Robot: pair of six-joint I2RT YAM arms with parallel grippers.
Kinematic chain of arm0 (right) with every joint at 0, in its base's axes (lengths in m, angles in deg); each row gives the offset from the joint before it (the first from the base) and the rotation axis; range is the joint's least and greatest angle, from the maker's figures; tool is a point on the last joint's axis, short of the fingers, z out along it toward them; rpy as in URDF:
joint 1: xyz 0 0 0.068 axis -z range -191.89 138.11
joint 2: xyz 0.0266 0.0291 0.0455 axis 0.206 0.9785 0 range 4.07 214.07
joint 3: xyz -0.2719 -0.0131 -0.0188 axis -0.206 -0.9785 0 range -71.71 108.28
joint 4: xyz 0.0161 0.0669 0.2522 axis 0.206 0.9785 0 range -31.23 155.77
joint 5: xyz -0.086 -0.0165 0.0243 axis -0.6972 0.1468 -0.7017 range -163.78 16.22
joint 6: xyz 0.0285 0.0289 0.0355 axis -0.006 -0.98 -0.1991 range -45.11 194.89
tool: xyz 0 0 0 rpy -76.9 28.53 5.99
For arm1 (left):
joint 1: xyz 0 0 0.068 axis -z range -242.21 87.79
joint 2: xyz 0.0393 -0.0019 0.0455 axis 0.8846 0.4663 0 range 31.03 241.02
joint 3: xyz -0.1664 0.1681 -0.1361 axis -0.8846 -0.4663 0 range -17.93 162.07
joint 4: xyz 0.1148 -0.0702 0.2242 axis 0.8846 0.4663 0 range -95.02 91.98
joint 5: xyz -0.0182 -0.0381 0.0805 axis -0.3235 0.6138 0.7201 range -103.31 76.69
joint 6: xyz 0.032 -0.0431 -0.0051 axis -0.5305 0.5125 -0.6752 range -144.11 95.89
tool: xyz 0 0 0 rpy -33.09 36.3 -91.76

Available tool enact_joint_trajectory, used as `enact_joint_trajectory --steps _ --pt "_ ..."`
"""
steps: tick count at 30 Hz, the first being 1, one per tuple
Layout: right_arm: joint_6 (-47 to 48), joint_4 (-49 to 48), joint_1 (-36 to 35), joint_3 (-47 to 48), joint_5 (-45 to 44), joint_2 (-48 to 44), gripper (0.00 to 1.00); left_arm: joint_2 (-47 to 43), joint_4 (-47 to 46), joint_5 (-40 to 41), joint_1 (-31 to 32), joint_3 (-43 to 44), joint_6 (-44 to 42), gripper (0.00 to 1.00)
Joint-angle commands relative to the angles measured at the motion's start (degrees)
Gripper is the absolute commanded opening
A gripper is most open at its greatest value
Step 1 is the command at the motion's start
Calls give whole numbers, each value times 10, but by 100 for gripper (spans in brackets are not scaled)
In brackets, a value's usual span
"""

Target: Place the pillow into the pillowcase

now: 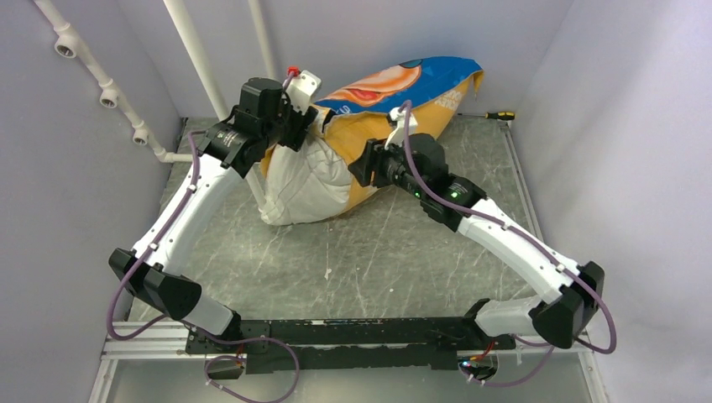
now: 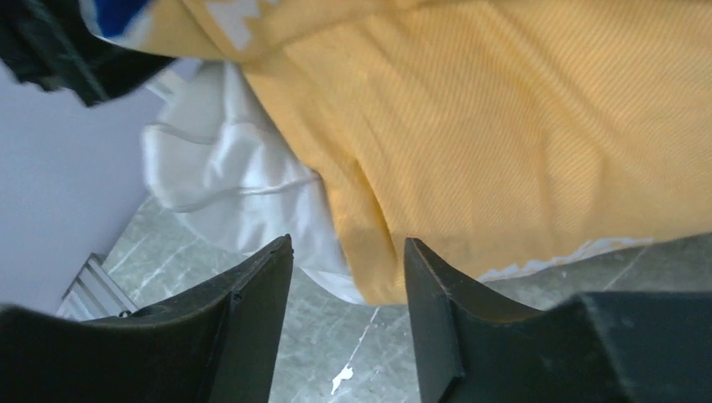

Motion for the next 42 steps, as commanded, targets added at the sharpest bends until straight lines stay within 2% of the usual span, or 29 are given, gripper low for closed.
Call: enact_joint_trajectory --steps 1,6,7,10,12,15,19,23,27,31,36,39,42 --pt "2 13 -1 -14 10 39 52 -17 -42 2 -6 12 8 63" --pt "-17 18 -3 -17 26 62 51 -20 -32 4 -6 16 8 64" --pt "-21 20 -3 -20 21 63 47 -21 -31 5 -6 14 10 64" --pt "-33 29 -3 -25 -16 56 10 -26 -23 5 -6 14 12 65" --pt "-32 36 -2 -22 -18 45 0 -27 -11 7 -6 20 14 71" --pt "-30 45 -3 -15 -6 23 0 -25 39 11 -6 46 26 80" --pt "-38 49 2 0 16 -1 0 -31 123 2 -7 78 71 84" --pt "-58 43 29 23 79 -3 0 -51 199 8 -7 117 110 94" --pt "-72 33 69 59 141 3 0 -86 232 -8 -7 139 142 96" --pt "-79 32 100 113 198 20 0 -122 224 -66 -7 130 165 99" --pt "-80 49 108 195 230 49 0 -144 175 -209 -7 59 168 98" --pt "-82 58 110 226 247 62 0 -141 114 -223 -6 -16 184 96" --pt "-87 59 111 230 262 70 0 -153 0 -181 -6 -113 199 99"
